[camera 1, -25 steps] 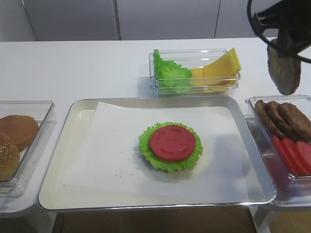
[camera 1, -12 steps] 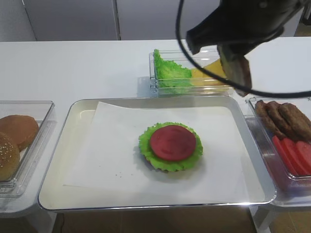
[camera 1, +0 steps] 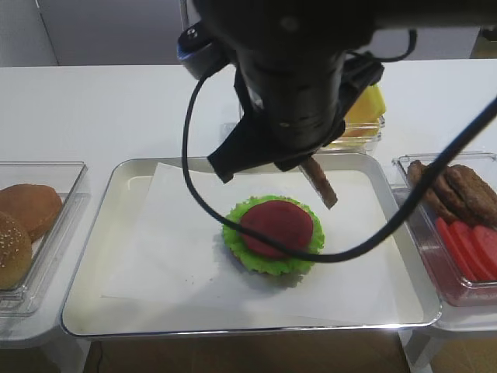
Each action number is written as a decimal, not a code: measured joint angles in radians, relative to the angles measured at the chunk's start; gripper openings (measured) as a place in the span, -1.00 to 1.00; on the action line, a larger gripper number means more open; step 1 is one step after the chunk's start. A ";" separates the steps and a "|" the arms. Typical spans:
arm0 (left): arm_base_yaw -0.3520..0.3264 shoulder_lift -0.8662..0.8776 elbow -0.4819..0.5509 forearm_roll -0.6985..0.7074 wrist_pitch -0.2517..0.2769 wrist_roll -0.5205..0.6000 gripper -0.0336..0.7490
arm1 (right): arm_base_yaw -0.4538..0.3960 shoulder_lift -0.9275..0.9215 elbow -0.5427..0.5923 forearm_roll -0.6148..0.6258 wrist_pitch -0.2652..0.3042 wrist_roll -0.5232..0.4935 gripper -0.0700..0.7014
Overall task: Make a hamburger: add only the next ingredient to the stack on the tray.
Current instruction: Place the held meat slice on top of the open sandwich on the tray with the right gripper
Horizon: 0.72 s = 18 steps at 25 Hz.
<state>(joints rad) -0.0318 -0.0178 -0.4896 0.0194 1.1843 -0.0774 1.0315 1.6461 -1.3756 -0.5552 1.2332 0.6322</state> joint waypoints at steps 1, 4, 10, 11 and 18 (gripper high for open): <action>0.000 0.000 0.000 0.000 0.000 0.000 0.13 | 0.006 0.011 0.000 -0.005 0.000 0.002 -0.49; 0.000 0.000 0.000 0.000 0.000 0.000 0.13 | 0.028 0.046 0.000 -0.023 -0.004 0.004 -0.49; 0.000 0.000 0.000 0.000 0.000 0.000 0.13 | 0.036 0.101 0.000 -0.043 -0.012 0.004 -0.49; 0.000 0.000 0.000 0.000 0.000 0.000 0.13 | 0.036 0.107 0.000 -0.045 -0.012 0.004 -0.49; 0.000 0.000 0.000 0.000 0.000 0.000 0.13 | 0.036 0.145 -0.005 -0.058 -0.015 0.004 -0.49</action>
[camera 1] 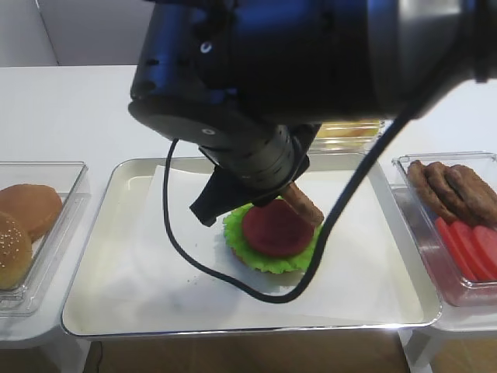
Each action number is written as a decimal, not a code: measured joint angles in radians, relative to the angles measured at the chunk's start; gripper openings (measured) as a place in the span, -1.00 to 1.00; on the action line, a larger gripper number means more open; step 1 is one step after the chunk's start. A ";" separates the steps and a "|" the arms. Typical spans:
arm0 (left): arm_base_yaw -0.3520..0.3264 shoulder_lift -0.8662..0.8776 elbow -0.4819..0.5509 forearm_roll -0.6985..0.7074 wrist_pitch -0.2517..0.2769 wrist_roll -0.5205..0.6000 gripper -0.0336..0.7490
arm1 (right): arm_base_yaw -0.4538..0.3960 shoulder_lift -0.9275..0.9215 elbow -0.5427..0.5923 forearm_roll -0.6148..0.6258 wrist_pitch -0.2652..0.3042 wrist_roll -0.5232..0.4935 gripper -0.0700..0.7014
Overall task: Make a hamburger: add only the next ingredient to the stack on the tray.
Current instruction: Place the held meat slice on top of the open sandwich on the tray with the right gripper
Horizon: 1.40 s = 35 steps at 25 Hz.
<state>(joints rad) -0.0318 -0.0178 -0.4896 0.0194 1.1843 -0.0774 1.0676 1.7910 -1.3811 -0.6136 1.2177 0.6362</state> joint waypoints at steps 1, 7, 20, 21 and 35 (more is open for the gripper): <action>0.000 0.000 0.000 0.000 0.000 0.000 0.13 | 0.000 0.001 0.000 -0.002 -0.001 0.000 -0.49; 0.000 0.000 0.000 0.000 0.000 0.000 0.13 | 0.010 0.002 0.000 -0.019 -0.003 0.000 -0.49; 0.000 0.000 0.000 0.000 0.000 0.000 0.13 | 0.046 0.008 0.000 -0.051 -0.005 -0.002 -0.49; 0.000 0.000 0.000 0.000 0.000 0.000 0.13 | 0.046 0.008 0.000 -0.051 -0.005 -0.003 -0.49; 0.000 0.000 0.000 0.000 0.000 0.000 0.13 | 0.046 0.008 0.000 -0.035 -0.007 -0.008 -0.49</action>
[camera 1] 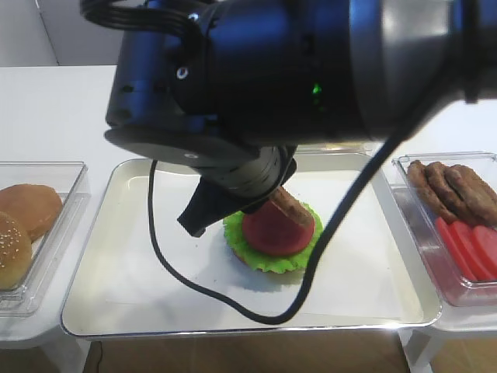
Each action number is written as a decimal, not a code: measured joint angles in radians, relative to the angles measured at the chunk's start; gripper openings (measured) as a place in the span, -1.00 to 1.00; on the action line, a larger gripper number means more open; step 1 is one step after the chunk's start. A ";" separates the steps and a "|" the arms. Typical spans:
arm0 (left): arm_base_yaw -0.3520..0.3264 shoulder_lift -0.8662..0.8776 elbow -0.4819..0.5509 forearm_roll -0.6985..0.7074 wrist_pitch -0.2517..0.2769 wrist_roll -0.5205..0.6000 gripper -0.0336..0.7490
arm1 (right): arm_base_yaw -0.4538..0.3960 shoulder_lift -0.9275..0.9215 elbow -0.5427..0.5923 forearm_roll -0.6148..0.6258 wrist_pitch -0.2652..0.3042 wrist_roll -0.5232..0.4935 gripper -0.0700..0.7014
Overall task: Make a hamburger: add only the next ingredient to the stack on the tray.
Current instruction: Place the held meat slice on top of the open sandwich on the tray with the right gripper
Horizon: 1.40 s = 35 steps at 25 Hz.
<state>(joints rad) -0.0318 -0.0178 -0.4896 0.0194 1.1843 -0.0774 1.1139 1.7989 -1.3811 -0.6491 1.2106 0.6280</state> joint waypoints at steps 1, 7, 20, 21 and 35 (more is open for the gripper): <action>0.000 0.000 0.000 0.000 0.000 0.000 0.13 | 0.000 0.000 0.000 -0.002 0.000 0.000 -0.49; 0.000 0.000 0.000 0.000 0.000 0.000 0.13 | 0.000 0.000 0.000 -0.030 0.000 -0.001 -0.49; 0.002 0.000 0.000 0.000 0.000 0.000 0.13 | -0.015 0.000 0.000 0.006 0.000 -0.050 -0.49; 0.002 0.000 0.000 0.000 0.000 0.000 0.13 | -0.015 0.000 0.000 0.011 0.000 -0.052 -0.49; 0.002 0.000 0.000 0.000 0.000 0.000 0.13 | -0.015 0.000 0.000 0.035 0.000 -0.078 -0.46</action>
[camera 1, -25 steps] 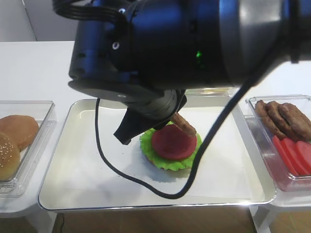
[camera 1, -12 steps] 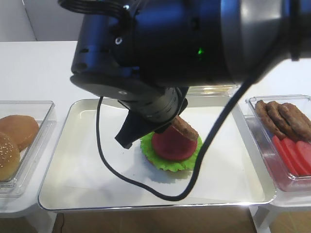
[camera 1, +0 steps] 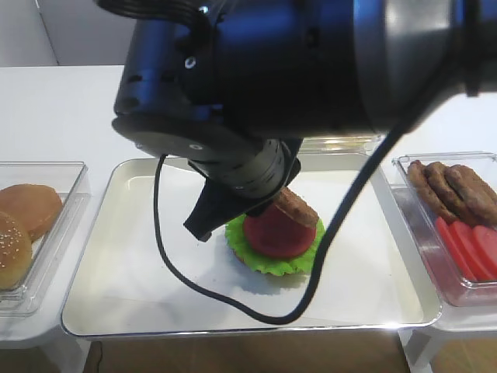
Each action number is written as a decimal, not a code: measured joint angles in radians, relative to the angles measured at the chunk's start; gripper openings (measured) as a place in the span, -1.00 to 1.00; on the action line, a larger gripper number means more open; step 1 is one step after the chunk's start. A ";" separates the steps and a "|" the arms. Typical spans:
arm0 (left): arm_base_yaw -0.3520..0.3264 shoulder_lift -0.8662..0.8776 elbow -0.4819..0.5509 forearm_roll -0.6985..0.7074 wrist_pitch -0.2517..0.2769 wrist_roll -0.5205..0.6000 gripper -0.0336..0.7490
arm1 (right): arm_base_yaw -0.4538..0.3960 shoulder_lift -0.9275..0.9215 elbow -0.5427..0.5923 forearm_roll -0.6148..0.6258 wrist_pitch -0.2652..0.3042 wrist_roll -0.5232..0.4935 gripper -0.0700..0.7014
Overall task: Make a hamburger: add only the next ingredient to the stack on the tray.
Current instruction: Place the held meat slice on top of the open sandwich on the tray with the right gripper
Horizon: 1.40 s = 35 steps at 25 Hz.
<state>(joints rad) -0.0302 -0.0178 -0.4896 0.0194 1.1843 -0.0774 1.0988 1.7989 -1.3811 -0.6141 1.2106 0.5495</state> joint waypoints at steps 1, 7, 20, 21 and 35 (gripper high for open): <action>0.000 0.000 0.000 0.000 0.000 0.000 0.13 | 0.000 0.000 0.000 0.002 0.000 0.000 -0.40; 0.000 0.000 0.000 0.000 0.000 0.000 0.13 | 0.000 0.000 0.000 0.022 0.000 0.000 0.08; 0.000 0.000 0.000 0.000 0.000 0.000 0.13 | 0.000 0.000 0.000 0.077 0.000 -0.017 0.77; 0.000 0.000 0.000 0.000 0.000 0.000 0.13 | 0.000 0.000 0.000 0.085 0.000 -0.029 0.82; 0.000 0.000 0.000 0.000 0.000 0.000 0.13 | -0.124 -0.070 -0.041 0.206 0.002 -0.181 0.97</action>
<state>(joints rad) -0.0302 -0.0178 -0.4896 0.0194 1.1843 -0.0774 0.9751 1.7285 -1.4226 -0.4077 1.2125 0.3684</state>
